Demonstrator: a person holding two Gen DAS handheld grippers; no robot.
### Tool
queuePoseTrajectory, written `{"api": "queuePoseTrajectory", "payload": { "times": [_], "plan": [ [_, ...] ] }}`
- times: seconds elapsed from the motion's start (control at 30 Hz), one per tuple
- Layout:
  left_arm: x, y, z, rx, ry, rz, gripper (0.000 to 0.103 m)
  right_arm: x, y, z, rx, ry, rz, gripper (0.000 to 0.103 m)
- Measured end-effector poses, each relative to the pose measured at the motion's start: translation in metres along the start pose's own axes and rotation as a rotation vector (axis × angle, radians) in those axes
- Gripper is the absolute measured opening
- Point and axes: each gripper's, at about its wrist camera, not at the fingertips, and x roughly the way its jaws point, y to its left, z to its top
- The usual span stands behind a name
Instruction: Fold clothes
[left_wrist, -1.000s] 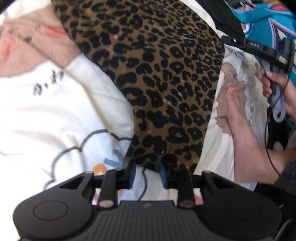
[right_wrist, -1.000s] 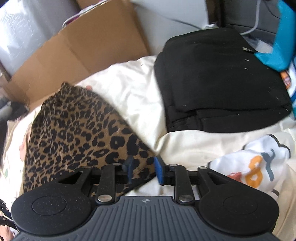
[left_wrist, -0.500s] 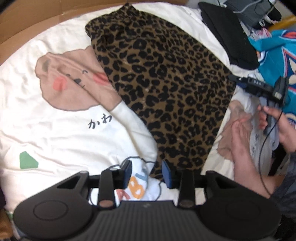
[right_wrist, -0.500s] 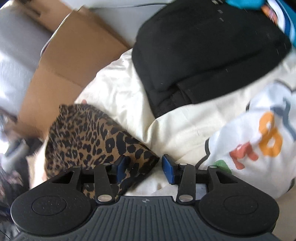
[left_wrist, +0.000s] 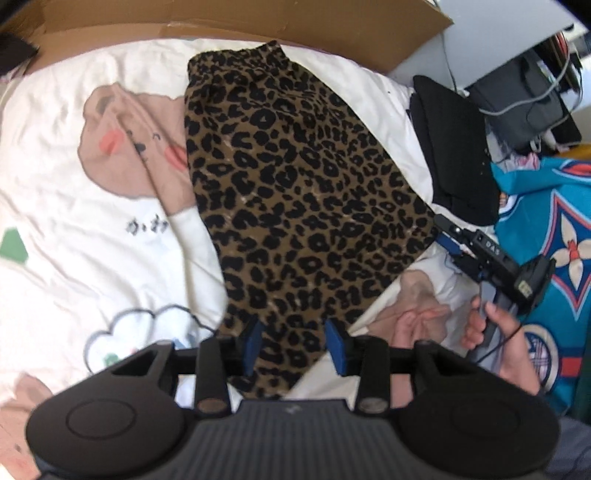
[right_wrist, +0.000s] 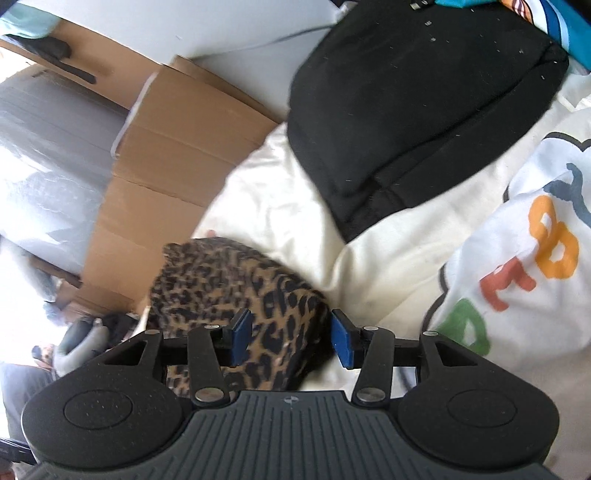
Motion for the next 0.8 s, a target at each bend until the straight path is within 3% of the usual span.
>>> {"api": "queuePoseTrajectory", "payload": {
  "times": [0.3, 0.43, 0.63, 0.8],
  "plan": [
    [0.007, -0.001, -0.042, -0.155, -0.040, 0.026, 0.043, -0.001, 0.000, -0.008, 0.032, -0.039, 0.079, 0.050],
    [0.021, 0.007, -0.062, -0.247, -0.054, -0.032, 0.046, 0.007, -0.005, -0.008, 0.033, -0.022, 0.063, 0.050],
    [0.049, 0.027, -0.081, -0.310, -0.045, -0.092, 0.046, 0.019, -0.013, -0.008, 0.020, 0.019, 0.041, 0.050],
    [0.054, 0.047, -0.090, -0.260, -0.086, -0.115, 0.051, 0.024, -0.026, -0.007, 0.106, 0.001, 0.055, 0.048]
  ]
}}
